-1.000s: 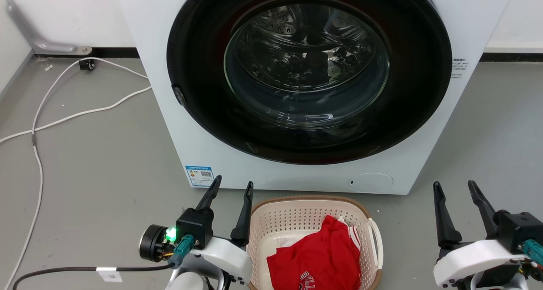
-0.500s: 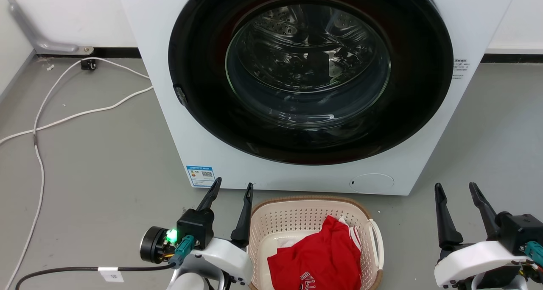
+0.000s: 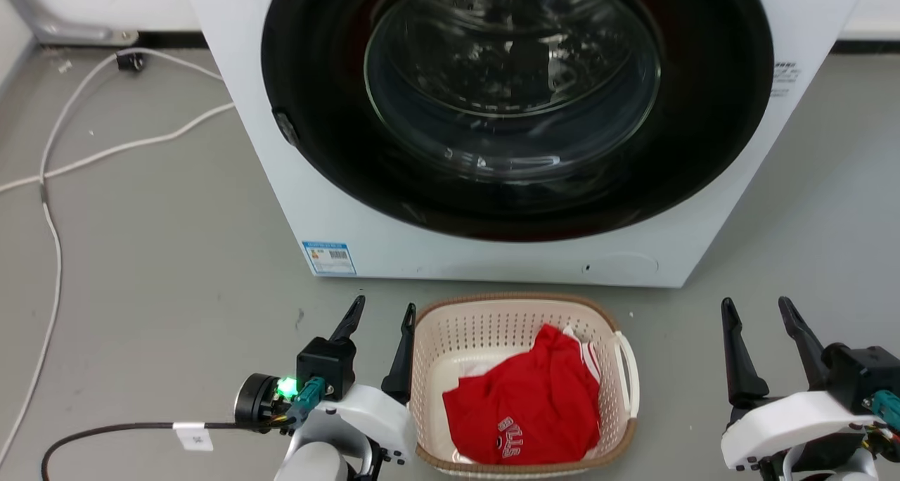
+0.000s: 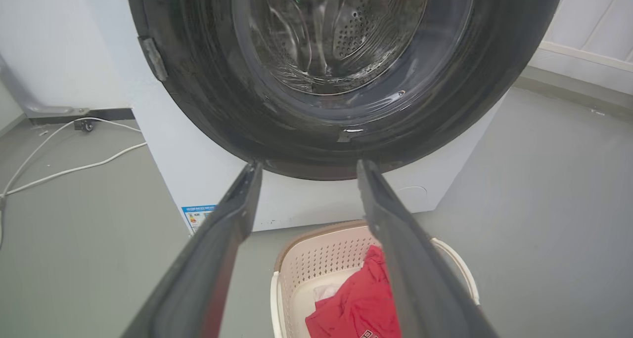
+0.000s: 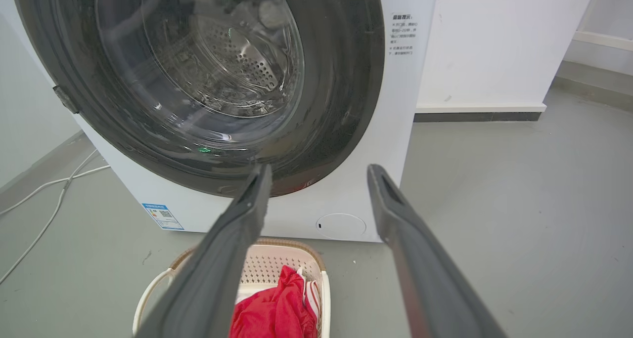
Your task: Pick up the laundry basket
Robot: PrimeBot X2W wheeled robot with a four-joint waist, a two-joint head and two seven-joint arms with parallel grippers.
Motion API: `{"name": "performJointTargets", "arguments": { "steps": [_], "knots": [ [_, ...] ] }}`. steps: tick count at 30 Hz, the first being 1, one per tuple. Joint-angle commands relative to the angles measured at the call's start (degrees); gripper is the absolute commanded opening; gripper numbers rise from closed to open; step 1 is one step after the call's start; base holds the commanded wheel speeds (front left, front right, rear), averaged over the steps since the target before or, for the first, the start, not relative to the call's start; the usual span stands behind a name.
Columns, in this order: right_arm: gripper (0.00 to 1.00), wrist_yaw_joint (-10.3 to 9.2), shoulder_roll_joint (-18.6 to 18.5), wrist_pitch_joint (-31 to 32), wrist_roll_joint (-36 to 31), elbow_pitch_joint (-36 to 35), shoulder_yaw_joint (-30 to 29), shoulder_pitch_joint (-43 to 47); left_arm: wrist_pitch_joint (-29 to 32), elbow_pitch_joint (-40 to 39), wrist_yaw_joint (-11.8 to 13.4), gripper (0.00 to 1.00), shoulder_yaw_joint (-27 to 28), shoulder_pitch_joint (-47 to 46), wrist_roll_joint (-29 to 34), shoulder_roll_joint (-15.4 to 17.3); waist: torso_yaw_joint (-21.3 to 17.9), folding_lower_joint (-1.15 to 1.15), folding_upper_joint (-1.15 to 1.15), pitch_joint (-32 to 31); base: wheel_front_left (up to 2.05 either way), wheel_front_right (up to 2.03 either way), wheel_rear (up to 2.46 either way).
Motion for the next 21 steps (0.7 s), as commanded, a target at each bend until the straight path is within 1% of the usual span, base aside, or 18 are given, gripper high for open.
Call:
{"name": "performJointTargets", "arguments": {
  "steps": [1, 10, 21],
  "knots": [
    [1.00, -0.02, 0.1, 0.2, 0.2, 0.2, -0.1, -1.0, -0.1, 1.3, 0.2, 1.00, -0.1, -1.3, -0.5, 0.0, -0.3, 0.00, 0.00, 2.4, 0.00, 0.00, 0.00],
    [1.00, -0.02, 0.1, -0.1, 1.1, 4.3, 0.2, -4.8, -0.1, 13.3, 0.0, 1.00, -1.2, -8.4, -3.8, 0.0, -1.3, 0.00, 0.00, 13.1, 0.00, 0.00, 0.00],
    [1.00, -0.02, -0.5, -1.6, 3.1, 16.4, 1.4, -13.2, 0.2, 27.3, -1.7, 1.00, -2.3, -20.2, -8.1, 0.0, -2.5, 0.00, 0.00, 25.7, 0.00, 0.00, 0.00]
  ]
}}
